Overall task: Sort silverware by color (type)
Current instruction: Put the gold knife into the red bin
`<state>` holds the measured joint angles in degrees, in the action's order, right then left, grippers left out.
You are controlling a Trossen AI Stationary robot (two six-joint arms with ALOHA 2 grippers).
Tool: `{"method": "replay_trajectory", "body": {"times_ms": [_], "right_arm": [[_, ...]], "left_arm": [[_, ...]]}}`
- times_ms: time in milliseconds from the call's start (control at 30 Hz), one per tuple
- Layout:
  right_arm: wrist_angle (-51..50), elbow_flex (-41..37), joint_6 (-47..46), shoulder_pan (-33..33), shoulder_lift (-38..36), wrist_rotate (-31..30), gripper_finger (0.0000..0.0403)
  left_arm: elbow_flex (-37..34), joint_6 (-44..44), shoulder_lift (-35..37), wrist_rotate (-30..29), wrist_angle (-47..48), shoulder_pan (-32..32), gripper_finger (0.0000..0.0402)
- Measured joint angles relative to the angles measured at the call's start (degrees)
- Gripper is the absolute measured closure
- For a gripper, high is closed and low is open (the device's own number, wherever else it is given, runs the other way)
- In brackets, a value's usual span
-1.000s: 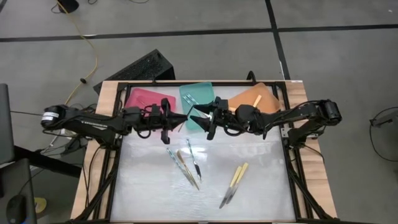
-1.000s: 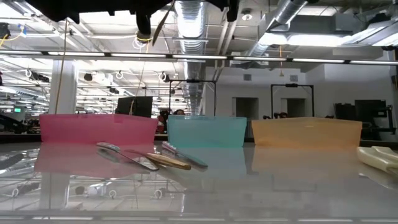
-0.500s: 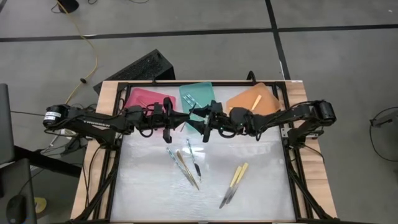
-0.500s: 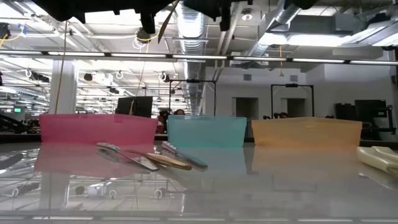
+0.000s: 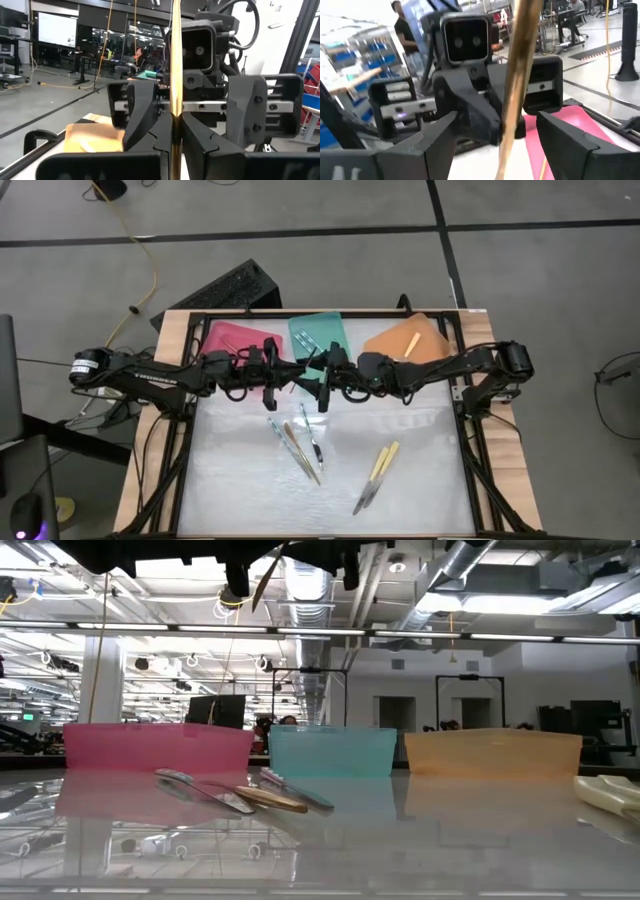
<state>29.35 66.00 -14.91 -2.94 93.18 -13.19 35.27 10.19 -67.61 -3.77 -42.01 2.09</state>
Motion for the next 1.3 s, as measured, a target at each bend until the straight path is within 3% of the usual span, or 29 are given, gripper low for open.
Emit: {"method": "replay_trajectory", "body": {"times_ms": [467,633,933,1300], "right_arm": [[-0.36,0.15,1.88,1.62,-3.56,1.11,0.0133],[-0.77,0.09,1.87,1.67,-3.37,1.33,0.0194],[-2.51,0.09,3.26,2.34,-3.38,2.01,0.0379],[-4.00,0.09,4.28,3.07,-3.38,2.94,0.0380]], "left_arm": [[0.00,-0.65,0.00,-2.08,0.24,0.00,0.0391],[0.00,-0.76,0.00,-2.32,0.12,0.00,0.0391],[0.00,-1.13,0.00,-3.12,0.34,0.07,0.0391],[0.00,0.55,0.02,-5.03,2.61,0.02,0.0387]]}}
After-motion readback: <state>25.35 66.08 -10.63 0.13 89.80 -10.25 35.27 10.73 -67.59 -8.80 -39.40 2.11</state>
